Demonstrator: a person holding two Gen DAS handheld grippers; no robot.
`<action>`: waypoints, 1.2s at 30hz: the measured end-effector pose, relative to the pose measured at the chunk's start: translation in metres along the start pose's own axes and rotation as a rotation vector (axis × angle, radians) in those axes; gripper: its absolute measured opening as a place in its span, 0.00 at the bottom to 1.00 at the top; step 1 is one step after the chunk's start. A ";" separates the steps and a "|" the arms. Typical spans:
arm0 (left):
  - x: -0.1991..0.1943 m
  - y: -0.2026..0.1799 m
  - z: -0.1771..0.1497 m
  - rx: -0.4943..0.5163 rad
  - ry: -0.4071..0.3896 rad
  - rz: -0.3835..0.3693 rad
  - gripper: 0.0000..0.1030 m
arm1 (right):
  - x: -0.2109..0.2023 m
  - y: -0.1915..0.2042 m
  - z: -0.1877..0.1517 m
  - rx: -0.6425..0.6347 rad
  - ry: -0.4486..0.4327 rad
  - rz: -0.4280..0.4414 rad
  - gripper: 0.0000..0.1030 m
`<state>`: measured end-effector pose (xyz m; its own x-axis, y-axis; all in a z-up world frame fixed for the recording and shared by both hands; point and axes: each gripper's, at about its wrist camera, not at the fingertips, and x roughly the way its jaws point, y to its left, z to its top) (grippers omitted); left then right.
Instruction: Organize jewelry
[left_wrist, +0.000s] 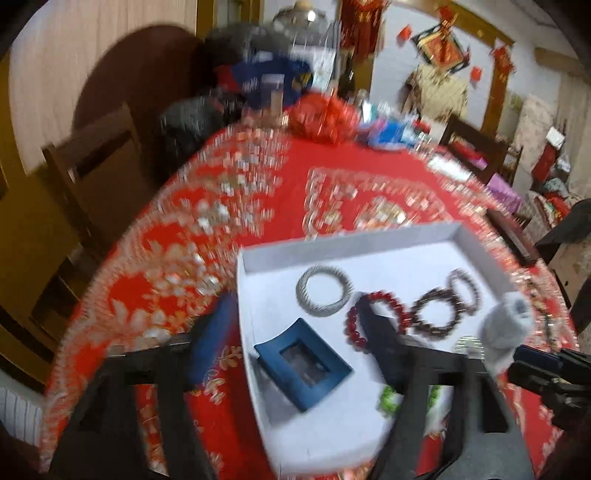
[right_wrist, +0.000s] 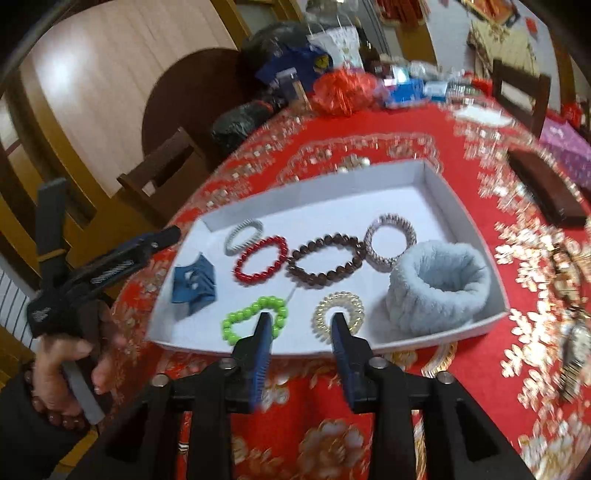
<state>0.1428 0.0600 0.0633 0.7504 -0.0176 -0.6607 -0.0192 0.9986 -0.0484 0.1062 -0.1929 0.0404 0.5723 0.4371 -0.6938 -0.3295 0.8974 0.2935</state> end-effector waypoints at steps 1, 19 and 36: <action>-0.017 -0.001 -0.002 0.001 -0.026 -0.011 0.96 | -0.009 0.005 -0.005 -0.018 -0.030 -0.046 0.74; -0.091 -0.026 -0.100 0.108 0.070 0.047 1.00 | -0.065 0.035 -0.062 -0.081 -0.140 -0.270 0.81; -0.073 -0.035 -0.108 0.062 0.184 -0.011 1.00 | -0.034 -0.062 -0.076 0.157 0.018 -0.448 0.87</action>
<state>0.0178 0.0206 0.0323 0.6166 -0.0311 -0.7867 0.0329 0.9994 -0.0136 0.0502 -0.2676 -0.0040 0.6184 0.0046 -0.7859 0.0650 0.9963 0.0570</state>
